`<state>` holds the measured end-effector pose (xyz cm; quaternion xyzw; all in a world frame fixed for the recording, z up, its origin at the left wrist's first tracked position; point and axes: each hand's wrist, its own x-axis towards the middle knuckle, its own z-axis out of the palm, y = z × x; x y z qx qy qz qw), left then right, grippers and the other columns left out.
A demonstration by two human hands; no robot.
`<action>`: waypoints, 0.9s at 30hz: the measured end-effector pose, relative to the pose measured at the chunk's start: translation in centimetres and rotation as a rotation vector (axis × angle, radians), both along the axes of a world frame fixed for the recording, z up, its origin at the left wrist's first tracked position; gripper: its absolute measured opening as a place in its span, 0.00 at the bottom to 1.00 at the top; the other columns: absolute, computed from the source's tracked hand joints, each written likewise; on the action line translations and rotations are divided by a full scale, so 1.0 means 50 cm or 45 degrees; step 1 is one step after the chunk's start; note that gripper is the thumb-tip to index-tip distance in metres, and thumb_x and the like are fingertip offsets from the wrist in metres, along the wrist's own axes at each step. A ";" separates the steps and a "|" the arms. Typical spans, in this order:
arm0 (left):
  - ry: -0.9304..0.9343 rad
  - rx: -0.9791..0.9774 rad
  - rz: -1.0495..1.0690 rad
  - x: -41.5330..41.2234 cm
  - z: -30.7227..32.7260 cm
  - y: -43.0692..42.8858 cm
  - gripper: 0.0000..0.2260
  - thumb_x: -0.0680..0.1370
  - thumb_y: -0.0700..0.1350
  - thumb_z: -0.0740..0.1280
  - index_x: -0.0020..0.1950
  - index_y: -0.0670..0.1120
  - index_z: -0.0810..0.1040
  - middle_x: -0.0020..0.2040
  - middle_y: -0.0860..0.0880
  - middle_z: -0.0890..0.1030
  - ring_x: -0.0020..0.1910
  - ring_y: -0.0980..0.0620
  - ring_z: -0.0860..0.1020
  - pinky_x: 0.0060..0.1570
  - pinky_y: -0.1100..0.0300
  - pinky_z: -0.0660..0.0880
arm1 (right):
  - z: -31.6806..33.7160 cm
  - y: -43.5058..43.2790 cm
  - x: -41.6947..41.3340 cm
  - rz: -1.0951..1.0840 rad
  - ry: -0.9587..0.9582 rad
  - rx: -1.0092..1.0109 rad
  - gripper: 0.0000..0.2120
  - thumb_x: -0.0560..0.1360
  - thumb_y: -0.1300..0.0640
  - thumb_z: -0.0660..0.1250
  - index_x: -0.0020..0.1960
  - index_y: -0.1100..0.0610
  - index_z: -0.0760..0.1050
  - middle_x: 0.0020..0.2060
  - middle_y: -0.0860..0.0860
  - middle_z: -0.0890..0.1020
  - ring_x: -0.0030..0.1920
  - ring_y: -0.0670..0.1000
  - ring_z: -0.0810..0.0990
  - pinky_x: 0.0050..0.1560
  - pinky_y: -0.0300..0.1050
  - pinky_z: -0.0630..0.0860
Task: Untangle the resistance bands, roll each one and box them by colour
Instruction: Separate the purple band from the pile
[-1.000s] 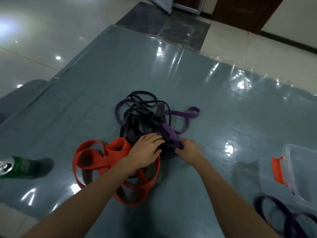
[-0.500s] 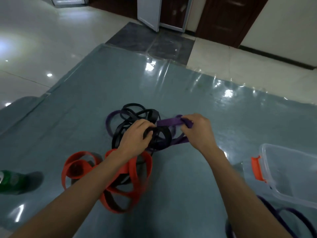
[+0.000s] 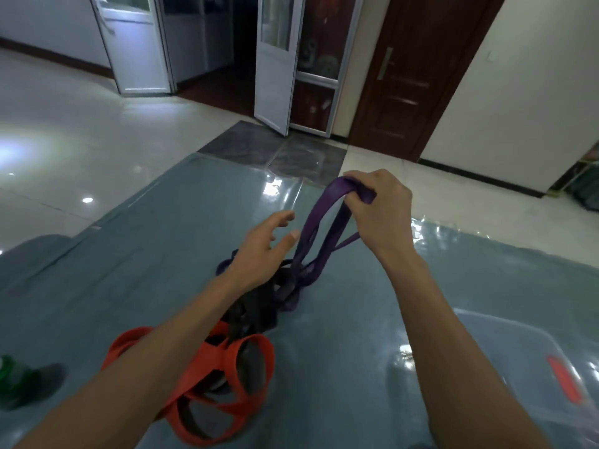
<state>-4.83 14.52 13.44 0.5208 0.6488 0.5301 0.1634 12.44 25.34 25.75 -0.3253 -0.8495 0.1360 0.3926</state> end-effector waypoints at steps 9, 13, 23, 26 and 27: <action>-0.127 -0.043 -0.286 0.119 0.066 0.043 0.27 0.71 0.68 0.71 0.67 0.64 0.70 0.59 0.59 0.81 0.59 0.62 0.79 0.58 0.64 0.77 | 0.050 -0.019 0.047 0.020 0.090 -0.030 0.17 0.74 0.68 0.69 0.59 0.55 0.84 0.47 0.53 0.82 0.45 0.45 0.76 0.48 0.22 0.67; -0.261 0.004 -0.264 0.186 0.030 0.077 0.14 0.74 0.53 0.76 0.54 0.57 0.75 0.45 0.51 0.83 0.40 0.58 0.80 0.42 0.65 0.78 | 0.082 -0.017 0.086 -0.007 0.189 -0.028 0.19 0.73 0.70 0.68 0.59 0.54 0.84 0.49 0.50 0.82 0.48 0.43 0.77 0.50 0.23 0.69; -0.151 -0.164 -0.310 0.170 0.024 0.096 0.12 0.78 0.41 0.69 0.53 0.59 0.79 0.38 0.53 0.83 0.29 0.53 0.81 0.32 0.59 0.79 | 0.005 0.015 0.196 -0.206 0.346 -0.291 0.19 0.76 0.68 0.68 0.59 0.47 0.82 0.53 0.47 0.81 0.48 0.41 0.79 0.45 0.24 0.72; -0.053 -0.202 -0.231 0.133 0.047 0.093 0.11 0.77 0.39 0.68 0.45 0.57 0.79 0.37 0.52 0.84 0.28 0.56 0.79 0.31 0.59 0.76 | -0.058 0.016 0.205 -0.208 0.314 -0.433 0.16 0.78 0.62 0.69 0.63 0.48 0.79 0.55 0.46 0.80 0.50 0.45 0.80 0.52 0.36 0.80; -0.002 -0.194 -0.210 0.122 0.061 0.093 0.11 0.77 0.38 0.68 0.44 0.56 0.79 0.36 0.53 0.84 0.30 0.58 0.79 0.34 0.60 0.76 | -0.075 0.015 0.204 -0.193 0.330 -0.471 0.16 0.78 0.61 0.69 0.62 0.46 0.78 0.55 0.46 0.80 0.49 0.46 0.81 0.52 0.42 0.81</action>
